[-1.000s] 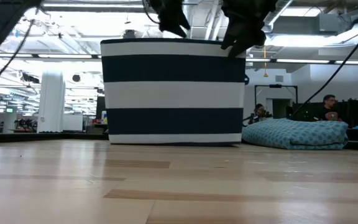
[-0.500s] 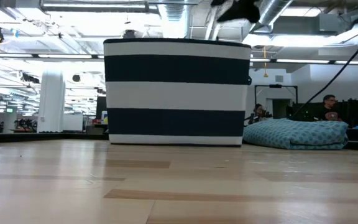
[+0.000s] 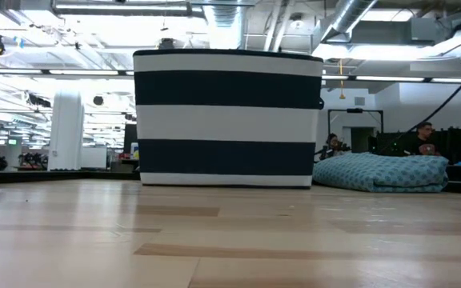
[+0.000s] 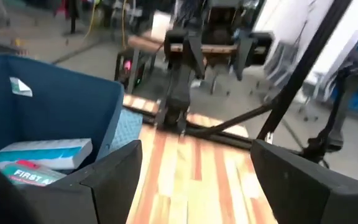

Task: Pick & place medical supplies in basket/bin
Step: Return to Home Position

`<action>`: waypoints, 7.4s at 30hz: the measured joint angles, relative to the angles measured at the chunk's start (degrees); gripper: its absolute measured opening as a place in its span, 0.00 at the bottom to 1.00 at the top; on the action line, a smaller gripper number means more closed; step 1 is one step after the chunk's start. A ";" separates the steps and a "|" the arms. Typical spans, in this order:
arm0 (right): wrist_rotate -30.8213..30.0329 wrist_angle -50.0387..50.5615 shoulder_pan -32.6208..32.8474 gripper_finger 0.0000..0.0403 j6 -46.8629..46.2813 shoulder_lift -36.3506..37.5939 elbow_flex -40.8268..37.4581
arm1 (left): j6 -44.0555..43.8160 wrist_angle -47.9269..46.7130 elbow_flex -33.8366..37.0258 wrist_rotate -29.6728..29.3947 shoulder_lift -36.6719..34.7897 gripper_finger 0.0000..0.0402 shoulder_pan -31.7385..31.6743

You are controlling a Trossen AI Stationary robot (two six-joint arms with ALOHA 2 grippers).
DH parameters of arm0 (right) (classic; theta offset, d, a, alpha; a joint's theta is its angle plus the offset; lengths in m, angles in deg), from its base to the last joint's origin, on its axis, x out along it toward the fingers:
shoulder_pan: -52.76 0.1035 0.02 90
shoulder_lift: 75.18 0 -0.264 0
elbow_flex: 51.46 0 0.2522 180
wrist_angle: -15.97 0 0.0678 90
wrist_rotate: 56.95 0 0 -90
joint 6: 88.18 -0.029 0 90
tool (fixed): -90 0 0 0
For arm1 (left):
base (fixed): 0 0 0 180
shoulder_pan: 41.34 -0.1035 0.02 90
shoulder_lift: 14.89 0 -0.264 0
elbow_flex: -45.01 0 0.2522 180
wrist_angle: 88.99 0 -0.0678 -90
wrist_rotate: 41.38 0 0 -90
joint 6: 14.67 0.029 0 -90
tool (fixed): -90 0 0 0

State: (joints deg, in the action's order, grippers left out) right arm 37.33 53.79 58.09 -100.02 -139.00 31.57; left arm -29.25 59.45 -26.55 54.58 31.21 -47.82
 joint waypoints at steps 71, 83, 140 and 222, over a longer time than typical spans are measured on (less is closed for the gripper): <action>-9.35 -31.51 17.33 0.66 0.07 63.71 -62.25 | -4.75 53.45 45.81 3.98 -15.34 0.72 18.10; -10.69 -39.43 17.46 0.66 -0.30 63.58 -68.82 | -3.81 52.83 45.81 9.49 -19.63 0.72 18.80; -10.37 -36.34 17.46 0.66 -0.21 62.91 -68.95 | -10.05 21.62 57.33 -17.55 -45.37 0.72 22.32; -10.37 -36.33 17.46 0.66 -0.21 62.91 -68.98 | -10.06 21.58 57.41 -17.48 -45.37 0.72 22.32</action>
State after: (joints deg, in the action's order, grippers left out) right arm 26.97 17.46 75.55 -100.23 -76.08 -37.41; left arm -39.31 81.02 30.87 37.09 -14.16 -25.51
